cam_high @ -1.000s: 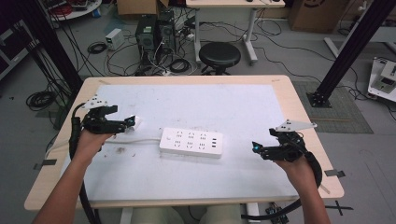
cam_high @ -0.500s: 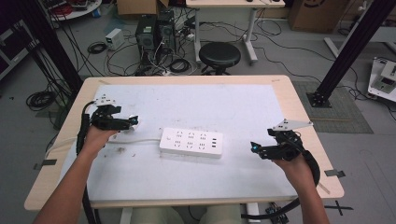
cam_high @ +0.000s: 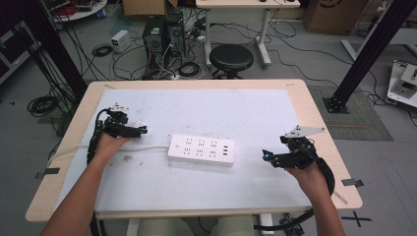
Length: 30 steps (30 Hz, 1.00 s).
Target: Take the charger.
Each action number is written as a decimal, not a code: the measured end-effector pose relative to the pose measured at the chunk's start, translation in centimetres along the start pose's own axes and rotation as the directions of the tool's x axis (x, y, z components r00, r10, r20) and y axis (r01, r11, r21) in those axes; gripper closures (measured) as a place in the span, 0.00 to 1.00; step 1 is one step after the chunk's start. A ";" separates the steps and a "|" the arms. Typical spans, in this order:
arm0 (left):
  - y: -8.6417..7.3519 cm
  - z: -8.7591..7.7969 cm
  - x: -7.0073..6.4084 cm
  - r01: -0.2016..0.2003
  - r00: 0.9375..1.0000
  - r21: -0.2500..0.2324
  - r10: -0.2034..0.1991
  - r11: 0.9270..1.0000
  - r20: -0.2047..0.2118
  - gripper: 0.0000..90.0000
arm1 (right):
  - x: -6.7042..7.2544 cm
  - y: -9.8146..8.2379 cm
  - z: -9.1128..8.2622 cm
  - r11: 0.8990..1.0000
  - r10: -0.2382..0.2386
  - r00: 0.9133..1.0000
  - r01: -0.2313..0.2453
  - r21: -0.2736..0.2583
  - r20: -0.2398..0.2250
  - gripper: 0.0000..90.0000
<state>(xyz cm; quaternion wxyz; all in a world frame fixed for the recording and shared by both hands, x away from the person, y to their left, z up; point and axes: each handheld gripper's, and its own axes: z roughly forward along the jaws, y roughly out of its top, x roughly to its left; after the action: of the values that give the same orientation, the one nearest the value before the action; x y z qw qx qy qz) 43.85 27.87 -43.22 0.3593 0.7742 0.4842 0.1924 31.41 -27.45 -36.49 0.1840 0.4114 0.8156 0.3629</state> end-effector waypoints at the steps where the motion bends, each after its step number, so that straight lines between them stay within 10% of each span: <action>1: 0.0 0.2 0.0 -0.003 1.000 0.014 0.003 1.000 0.009 0.10 | 0.0 0.0 0.0 1.000 -0.001 1.000 0.001 -0.001 -0.001 0.18; 30: -0.8 0.8 -0.4 -0.039 0.999 0.054 0.039 0.998 -0.003 0.40 | -0.1 0.0 0.4 1.000 0.006 1.000 -0.006 0.002 -0.001 0.18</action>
<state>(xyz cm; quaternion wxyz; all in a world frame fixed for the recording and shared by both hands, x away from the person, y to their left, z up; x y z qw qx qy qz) 43.70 27.39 -44.29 0.3334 0.7925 0.4748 0.1880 31.74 -27.34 -36.77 0.1819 0.4137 0.8150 0.3627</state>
